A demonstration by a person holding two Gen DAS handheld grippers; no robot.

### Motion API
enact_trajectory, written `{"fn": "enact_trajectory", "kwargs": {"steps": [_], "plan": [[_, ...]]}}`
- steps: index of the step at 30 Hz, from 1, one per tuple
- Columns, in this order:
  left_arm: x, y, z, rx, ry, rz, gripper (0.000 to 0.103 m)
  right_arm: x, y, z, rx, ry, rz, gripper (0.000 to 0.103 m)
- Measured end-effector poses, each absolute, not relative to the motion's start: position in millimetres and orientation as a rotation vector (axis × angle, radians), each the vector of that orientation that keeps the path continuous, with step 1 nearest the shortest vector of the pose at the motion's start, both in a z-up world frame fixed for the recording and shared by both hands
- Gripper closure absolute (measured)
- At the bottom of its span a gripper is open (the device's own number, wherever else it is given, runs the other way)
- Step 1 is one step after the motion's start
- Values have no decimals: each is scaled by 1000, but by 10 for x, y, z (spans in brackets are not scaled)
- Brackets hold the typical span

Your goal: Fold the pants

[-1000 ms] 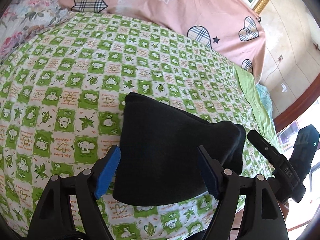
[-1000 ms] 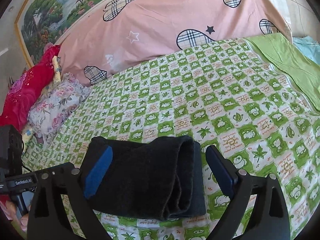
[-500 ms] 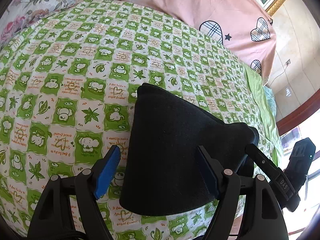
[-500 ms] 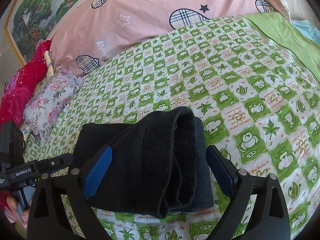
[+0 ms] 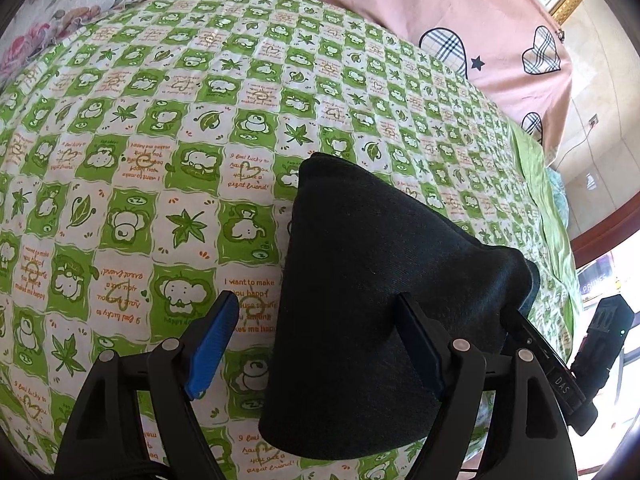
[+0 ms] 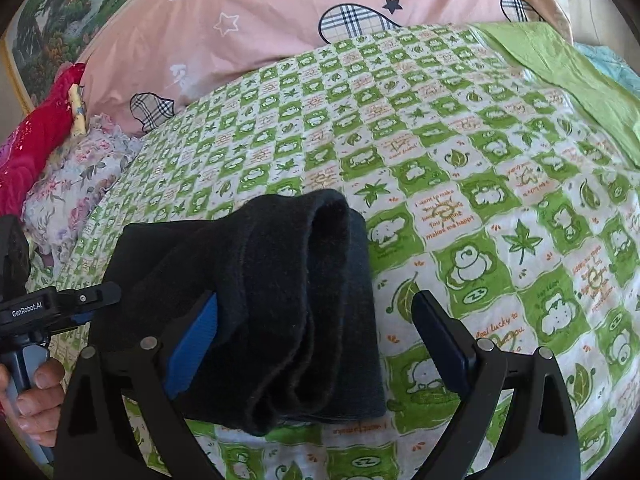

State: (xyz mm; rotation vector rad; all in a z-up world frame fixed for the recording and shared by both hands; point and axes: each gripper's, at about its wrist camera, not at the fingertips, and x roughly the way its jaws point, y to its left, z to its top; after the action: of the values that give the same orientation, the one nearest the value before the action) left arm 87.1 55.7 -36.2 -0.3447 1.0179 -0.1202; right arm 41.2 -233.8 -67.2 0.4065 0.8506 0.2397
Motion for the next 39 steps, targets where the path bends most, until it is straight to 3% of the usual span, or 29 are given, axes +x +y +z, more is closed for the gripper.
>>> {"fn": "enact_trajectory", "kwargs": {"steps": [6,10,16,21,31,39], "plan": [[936,538,-450,-333,1039,-113,22,426,-2351,-722,421,852,264,9],[971,502,-487,-314,1041,-104,22,428,-2369,-753,468,856,318,18],[1034,433,-568,-294,1048,-100,22,430,-2383,-795,512,858,362,24],[1055,346,-547,-280,1044,-146,47,420,-2403,-828,563,860,400,31],[948,200,-409,-195,995,-127,64,404,-2391,-768,571,855,400,39],[760,166,-188,-161,940,-107,71,334,-2315,-567,557,826,418,47]]}}
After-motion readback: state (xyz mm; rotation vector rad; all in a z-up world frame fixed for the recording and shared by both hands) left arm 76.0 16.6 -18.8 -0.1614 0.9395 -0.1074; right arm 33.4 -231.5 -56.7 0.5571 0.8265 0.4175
